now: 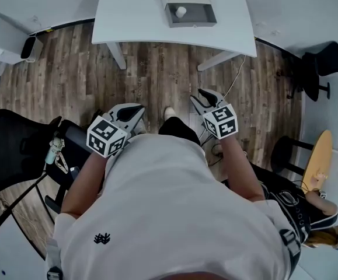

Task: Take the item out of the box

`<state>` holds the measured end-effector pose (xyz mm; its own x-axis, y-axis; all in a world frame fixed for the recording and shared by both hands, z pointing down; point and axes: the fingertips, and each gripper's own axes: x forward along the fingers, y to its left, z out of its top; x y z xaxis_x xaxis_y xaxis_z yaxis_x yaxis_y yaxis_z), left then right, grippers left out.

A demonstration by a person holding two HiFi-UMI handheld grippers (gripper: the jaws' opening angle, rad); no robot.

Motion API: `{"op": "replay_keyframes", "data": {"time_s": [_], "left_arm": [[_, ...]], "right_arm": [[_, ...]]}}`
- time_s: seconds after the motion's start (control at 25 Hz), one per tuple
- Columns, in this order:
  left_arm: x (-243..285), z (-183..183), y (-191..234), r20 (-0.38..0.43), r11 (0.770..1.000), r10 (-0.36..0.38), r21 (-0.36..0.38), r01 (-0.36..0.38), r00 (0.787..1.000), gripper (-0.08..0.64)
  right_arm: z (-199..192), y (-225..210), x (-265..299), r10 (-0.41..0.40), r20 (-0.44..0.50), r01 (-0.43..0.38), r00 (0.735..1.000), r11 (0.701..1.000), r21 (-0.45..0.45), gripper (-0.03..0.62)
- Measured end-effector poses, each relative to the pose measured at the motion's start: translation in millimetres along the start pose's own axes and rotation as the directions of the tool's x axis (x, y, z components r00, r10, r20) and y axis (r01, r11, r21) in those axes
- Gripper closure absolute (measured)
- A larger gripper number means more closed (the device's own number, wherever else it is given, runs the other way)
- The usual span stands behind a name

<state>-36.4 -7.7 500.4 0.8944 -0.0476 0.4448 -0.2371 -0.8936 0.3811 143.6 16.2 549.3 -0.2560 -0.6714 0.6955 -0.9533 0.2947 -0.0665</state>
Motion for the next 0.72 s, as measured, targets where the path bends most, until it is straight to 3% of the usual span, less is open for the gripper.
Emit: {"op": "replay_keyframes", "data": {"time_s": [0.4, 0.72], "left_arm": [[4, 26, 54, 0.041, 0.991, 0.126, -0.048, -0.124, 0.991, 0.554], [18, 71, 95, 0.078, 0.962, 0.264, -0.095, -0.257, 0.961, 0.554]], "right_arm": [[64, -75, 58, 0.014, 0.022, -0.013, 1.000, 0.999, -0.047, 0.428], [122, -146, 115, 0.065, 0.012, -0.063, 0.998, 0.990, -0.125, 0.415]]}}
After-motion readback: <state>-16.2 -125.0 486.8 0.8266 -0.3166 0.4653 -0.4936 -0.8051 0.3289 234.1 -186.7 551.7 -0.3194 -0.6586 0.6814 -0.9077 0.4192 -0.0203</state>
